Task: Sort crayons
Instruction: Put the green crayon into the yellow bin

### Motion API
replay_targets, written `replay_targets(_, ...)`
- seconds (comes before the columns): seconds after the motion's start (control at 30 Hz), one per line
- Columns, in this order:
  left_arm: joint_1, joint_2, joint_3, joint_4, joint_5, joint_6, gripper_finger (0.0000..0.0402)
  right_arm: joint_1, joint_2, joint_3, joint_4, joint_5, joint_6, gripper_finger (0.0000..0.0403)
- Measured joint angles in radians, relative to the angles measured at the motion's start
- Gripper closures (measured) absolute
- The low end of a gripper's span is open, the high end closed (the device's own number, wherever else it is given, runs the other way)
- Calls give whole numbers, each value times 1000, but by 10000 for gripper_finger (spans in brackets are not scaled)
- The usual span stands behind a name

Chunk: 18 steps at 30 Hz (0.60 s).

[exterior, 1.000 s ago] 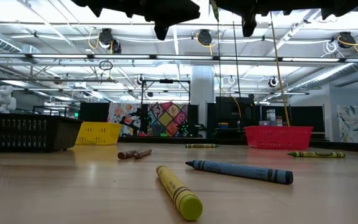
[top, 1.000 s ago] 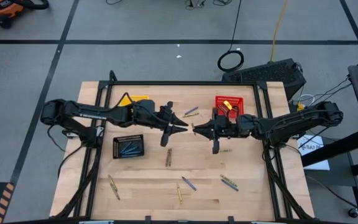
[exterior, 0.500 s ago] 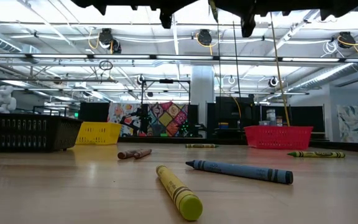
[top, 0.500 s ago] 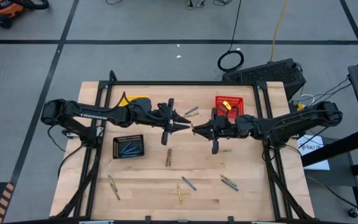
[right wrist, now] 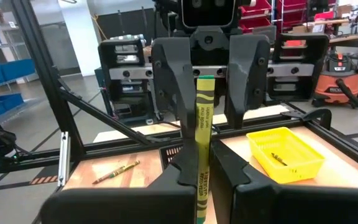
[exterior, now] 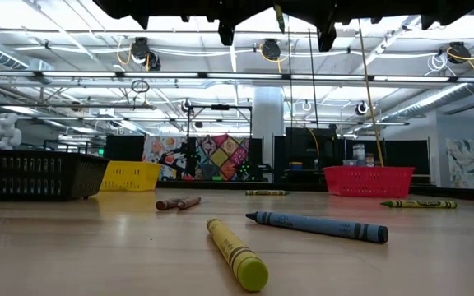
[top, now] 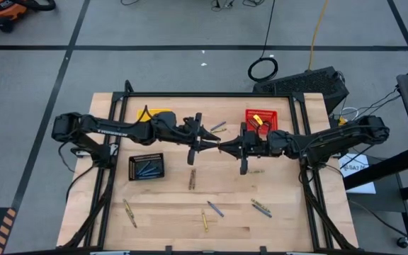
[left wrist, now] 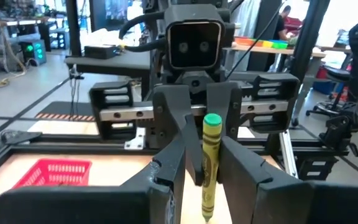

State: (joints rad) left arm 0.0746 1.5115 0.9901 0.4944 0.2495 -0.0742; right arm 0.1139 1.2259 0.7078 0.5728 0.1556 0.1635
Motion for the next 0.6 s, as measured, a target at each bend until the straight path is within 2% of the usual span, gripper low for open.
replay_targets(0.43,18,19,0,38,12,7,318,-16,0,0,-31,-2,8,403)
replay_targets(0.6,19,19,0,42,16,30,360,-16,0,1,-32,-1,8,403)
